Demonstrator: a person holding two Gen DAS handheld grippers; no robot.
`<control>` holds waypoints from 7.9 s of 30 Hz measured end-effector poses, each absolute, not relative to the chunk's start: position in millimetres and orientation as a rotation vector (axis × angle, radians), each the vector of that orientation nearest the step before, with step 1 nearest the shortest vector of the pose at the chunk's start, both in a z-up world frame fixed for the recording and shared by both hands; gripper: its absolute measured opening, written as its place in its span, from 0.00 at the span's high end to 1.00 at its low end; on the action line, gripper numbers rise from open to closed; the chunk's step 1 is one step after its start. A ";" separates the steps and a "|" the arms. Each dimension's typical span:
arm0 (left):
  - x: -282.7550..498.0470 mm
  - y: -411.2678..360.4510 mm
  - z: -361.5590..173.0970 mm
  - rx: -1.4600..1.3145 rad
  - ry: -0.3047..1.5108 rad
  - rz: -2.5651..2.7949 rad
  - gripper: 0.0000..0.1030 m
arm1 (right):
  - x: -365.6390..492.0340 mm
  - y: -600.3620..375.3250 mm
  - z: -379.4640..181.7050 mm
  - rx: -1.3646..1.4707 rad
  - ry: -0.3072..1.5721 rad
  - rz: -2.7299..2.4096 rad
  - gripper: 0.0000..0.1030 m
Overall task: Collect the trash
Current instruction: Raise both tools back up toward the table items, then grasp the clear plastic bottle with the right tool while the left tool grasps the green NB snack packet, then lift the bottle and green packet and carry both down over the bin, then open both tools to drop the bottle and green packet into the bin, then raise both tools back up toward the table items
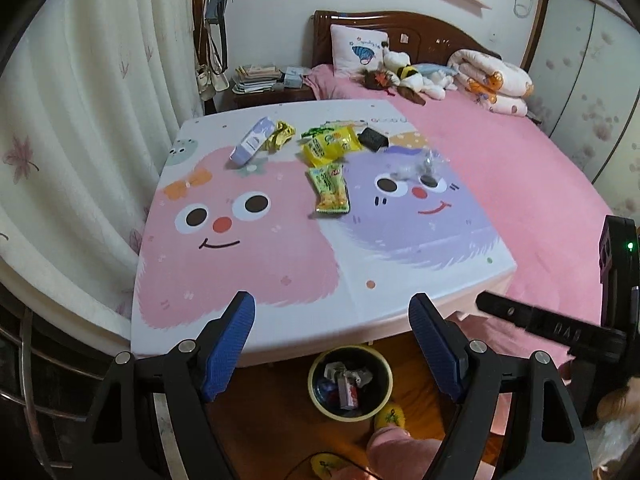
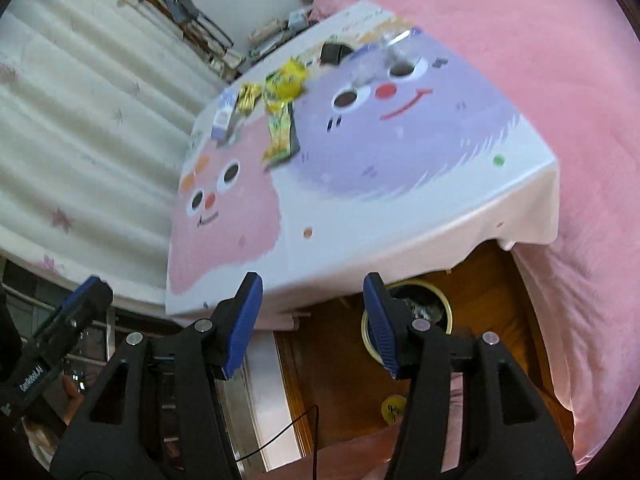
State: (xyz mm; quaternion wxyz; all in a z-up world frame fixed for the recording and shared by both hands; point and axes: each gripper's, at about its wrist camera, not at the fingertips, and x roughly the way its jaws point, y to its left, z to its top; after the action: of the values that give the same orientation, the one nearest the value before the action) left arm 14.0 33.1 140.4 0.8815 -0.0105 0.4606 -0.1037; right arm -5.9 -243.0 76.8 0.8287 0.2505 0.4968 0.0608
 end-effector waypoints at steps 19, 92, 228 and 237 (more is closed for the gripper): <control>102.9 40.0 113.1 -0.070 1.042 -0.103 0.21 | 105.9 -308.6 52.8 0.588 1.016 0.045 0.38; 346.3 -60.3 -34.0 -0.235 1.288 0.192 0.21 | 416.8 -303.6 -64.8 0.430 1.282 0.356 0.72; 0.8 -17.7 -30.0 0.040 1.194 -0.191 0.32 | -6.5 -193.2 -97.6 0.126 1.429 0.248 0.46; 21.0 -18.0 85.5 0.100 1.042 -0.095 0.32 | 23.0 -208.0 19.8 0.143 1.234 0.344 0.49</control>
State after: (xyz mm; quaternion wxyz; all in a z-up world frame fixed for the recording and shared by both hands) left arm 21.0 -18.0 85.5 0.8652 0.0478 0.4971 -0.0451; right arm 23.0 -208.0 19.8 0.7993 0.0667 0.5753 0.1604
